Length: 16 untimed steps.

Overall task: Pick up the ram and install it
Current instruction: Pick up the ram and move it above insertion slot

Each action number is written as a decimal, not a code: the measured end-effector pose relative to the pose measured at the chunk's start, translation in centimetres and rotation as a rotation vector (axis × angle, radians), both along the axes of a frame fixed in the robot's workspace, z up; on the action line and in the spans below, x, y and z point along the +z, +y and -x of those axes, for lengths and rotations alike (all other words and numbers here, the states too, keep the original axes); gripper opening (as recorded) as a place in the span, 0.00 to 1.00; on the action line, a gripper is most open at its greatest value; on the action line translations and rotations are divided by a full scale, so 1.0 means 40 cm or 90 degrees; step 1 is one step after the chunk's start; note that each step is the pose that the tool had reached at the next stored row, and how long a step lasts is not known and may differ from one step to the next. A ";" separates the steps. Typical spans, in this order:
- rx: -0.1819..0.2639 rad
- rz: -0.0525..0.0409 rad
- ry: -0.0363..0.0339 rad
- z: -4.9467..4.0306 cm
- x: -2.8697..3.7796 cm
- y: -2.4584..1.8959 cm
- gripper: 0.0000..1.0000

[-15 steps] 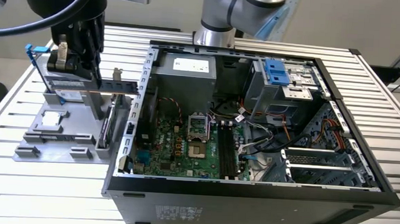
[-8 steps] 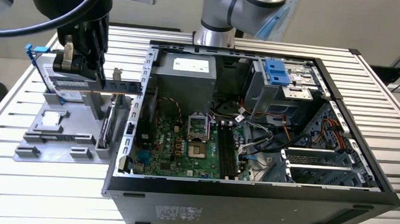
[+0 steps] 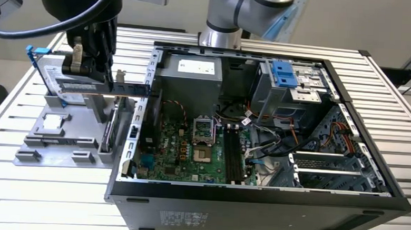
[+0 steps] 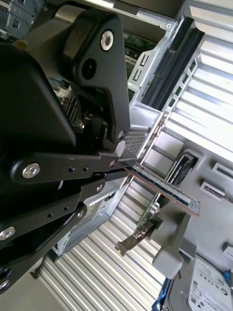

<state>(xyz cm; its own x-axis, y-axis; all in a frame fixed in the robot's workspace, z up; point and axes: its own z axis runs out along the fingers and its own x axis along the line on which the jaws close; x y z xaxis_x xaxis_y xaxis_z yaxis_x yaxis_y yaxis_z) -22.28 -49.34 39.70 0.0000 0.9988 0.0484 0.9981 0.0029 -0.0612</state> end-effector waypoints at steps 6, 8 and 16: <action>0.000 0.0001 0.0000 -0.013 0.000 0.000 0.00; 0.000 0.0000 0.0000 -0.018 0.000 0.000 0.00; 0.000 0.0000 0.0000 -0.036 0.000 0.000 0.00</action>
<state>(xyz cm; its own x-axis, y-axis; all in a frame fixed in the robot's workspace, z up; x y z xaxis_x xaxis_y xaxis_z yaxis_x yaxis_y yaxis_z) -20.86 -49.34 39.70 0.0001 0.9988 0.0484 0.9981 0.0029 -0.0613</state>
